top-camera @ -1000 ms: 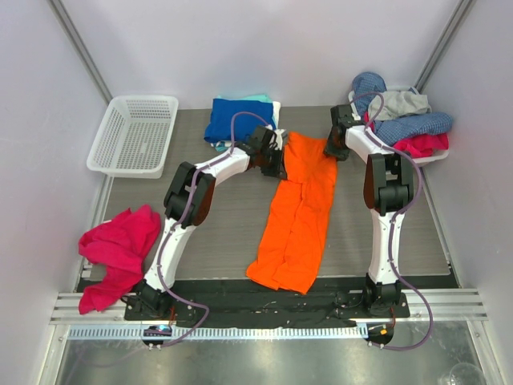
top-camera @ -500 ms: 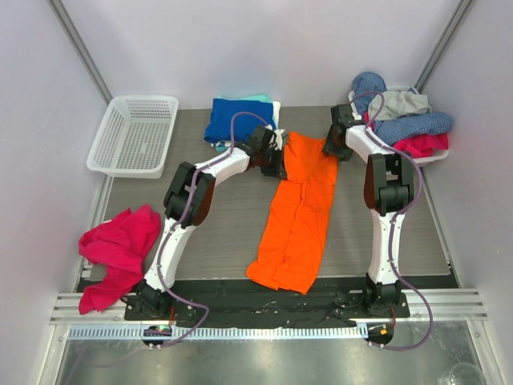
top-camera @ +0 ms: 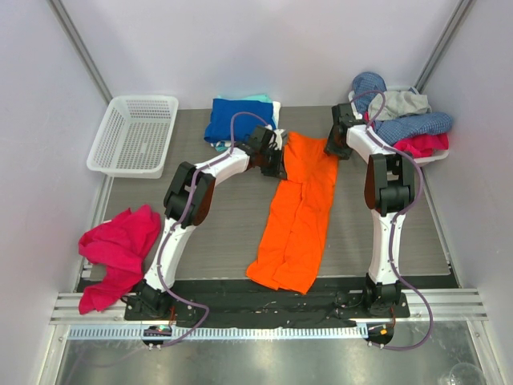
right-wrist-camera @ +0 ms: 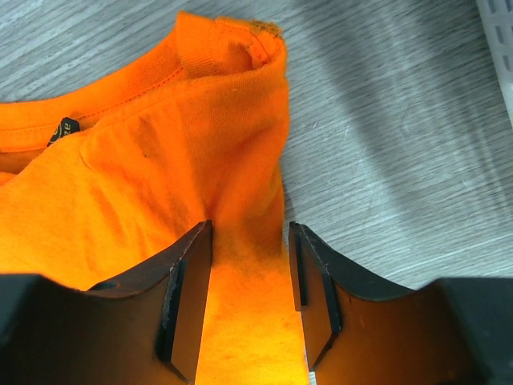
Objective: Fold and stack the t-shirts
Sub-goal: Fold the tshirt
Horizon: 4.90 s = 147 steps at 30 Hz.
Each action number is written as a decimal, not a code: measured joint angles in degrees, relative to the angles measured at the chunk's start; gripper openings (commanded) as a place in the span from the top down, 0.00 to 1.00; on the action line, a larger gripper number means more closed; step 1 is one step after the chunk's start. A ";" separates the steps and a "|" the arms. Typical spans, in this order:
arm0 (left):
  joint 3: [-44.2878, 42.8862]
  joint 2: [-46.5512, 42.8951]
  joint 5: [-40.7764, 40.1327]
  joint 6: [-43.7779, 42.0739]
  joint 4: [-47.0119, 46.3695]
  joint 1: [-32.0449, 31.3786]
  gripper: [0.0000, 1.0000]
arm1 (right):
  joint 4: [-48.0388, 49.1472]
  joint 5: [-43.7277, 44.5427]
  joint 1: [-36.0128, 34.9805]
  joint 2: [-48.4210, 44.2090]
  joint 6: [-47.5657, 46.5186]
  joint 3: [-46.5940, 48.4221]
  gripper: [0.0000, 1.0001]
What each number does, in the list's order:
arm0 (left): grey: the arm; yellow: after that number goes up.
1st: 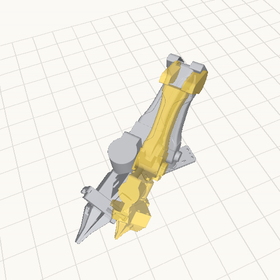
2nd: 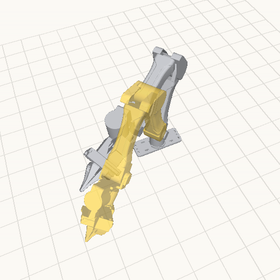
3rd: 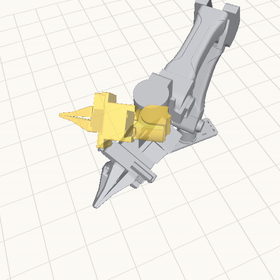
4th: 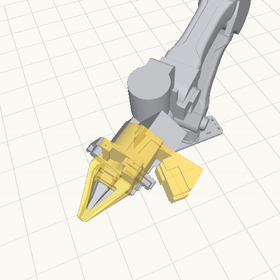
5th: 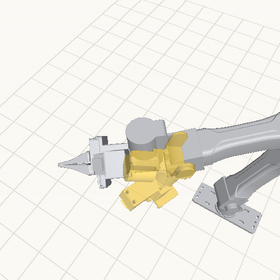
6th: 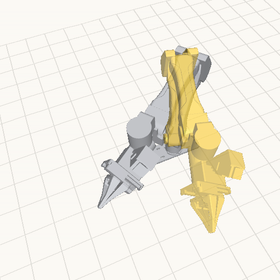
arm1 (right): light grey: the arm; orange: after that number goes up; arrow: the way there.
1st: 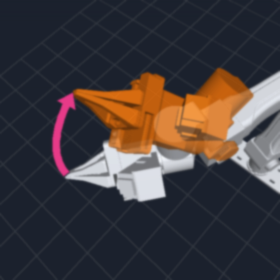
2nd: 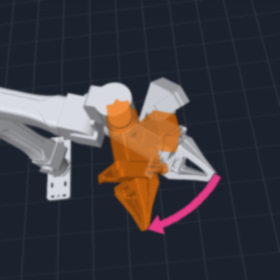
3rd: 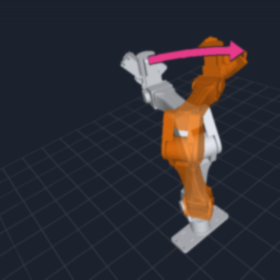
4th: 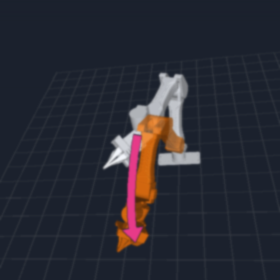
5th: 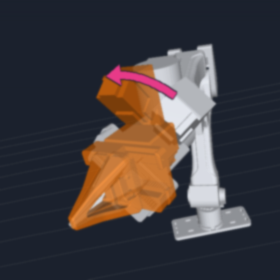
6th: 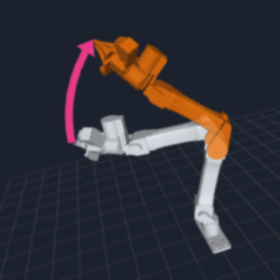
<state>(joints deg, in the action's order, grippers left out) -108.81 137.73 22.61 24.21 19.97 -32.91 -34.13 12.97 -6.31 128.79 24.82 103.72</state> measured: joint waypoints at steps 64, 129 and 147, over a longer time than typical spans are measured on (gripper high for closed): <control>0.90 0.00 1.68 1.36 -1.36 0.70 1.00 | 0.26 6.56 2.08 -6.43 0.87 -5.16 0.90; 43.85 -73.07 -14.51 1.73 16.48 8.17 0.00 | 2.27 6.21 -9.16 5.64 0.57 6.58 0.11; 57.40 -62.84 -4.55 8.31 1.86 8.07 0.00 | 6.34 -4.52 -10.01 -50.01 7.89 -31.45 0.14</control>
<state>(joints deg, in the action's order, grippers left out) -51.42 74.89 18.06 32.51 21.82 -24.84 -27.79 8.45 -16.32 78.78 32.71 72.27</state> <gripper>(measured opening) 0.996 0.877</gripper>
